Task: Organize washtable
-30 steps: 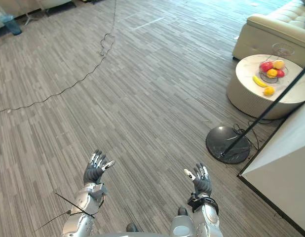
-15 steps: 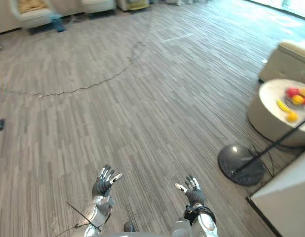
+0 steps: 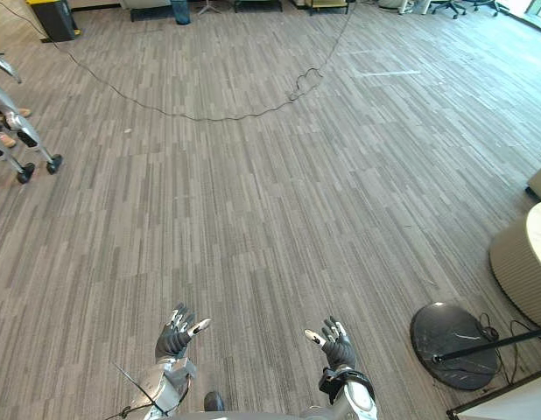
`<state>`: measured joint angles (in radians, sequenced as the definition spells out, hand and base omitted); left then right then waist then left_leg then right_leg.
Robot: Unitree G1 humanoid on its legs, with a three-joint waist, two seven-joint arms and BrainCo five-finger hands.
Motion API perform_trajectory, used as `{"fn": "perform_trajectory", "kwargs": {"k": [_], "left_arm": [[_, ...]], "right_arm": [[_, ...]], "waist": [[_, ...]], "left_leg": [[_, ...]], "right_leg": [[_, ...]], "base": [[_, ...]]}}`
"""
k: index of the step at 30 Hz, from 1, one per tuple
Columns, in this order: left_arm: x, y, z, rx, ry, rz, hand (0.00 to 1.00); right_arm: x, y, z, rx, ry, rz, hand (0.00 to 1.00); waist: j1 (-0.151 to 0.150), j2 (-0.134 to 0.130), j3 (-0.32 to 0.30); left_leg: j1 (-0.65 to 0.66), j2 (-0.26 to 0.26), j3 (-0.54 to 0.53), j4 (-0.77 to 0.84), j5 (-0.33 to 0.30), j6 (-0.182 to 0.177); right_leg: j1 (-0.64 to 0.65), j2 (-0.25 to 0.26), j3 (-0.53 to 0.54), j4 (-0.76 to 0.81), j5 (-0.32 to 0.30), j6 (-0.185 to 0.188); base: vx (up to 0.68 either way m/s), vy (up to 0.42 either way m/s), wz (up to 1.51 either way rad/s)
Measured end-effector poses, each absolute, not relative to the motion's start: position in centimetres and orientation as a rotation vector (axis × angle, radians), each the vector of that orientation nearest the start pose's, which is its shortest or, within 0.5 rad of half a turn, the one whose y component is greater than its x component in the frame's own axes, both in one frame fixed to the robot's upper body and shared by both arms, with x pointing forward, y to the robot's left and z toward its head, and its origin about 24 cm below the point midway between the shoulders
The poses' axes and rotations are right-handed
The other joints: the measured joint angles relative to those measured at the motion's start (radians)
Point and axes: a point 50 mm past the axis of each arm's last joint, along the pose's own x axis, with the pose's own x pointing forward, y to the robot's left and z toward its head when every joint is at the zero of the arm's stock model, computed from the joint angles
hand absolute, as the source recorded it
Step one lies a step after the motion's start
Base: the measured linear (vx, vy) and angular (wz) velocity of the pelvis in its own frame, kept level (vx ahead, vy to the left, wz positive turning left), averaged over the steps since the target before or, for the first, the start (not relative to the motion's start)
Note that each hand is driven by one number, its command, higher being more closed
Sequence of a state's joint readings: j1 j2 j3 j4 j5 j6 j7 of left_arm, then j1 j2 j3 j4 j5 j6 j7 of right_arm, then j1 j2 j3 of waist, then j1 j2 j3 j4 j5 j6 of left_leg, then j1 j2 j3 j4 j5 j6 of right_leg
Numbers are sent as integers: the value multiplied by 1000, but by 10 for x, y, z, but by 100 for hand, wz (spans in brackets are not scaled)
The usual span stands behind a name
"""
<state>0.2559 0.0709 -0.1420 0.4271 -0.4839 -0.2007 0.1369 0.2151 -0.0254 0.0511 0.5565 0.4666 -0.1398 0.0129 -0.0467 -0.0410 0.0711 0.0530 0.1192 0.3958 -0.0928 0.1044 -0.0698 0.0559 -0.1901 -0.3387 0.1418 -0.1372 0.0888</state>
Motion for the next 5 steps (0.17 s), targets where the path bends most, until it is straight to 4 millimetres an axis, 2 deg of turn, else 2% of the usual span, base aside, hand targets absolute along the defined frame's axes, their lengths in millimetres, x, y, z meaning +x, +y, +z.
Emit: {"fn": "perform_trajectory", "kwargs": {"k": [5], "left_arm": [[148, 169, -95, -347, 543, 318, 0]], "right_arm": [[145, -163, -111, 397, 630, -226, 0]], "waist": [[-13, 1, 2]], "left_leg": [[15, 19, 22, -6, 8, -13]], "right_leg": [[3, 20, 23, -10, 6, 3]], "base": [[-37, -30, -16]]}}
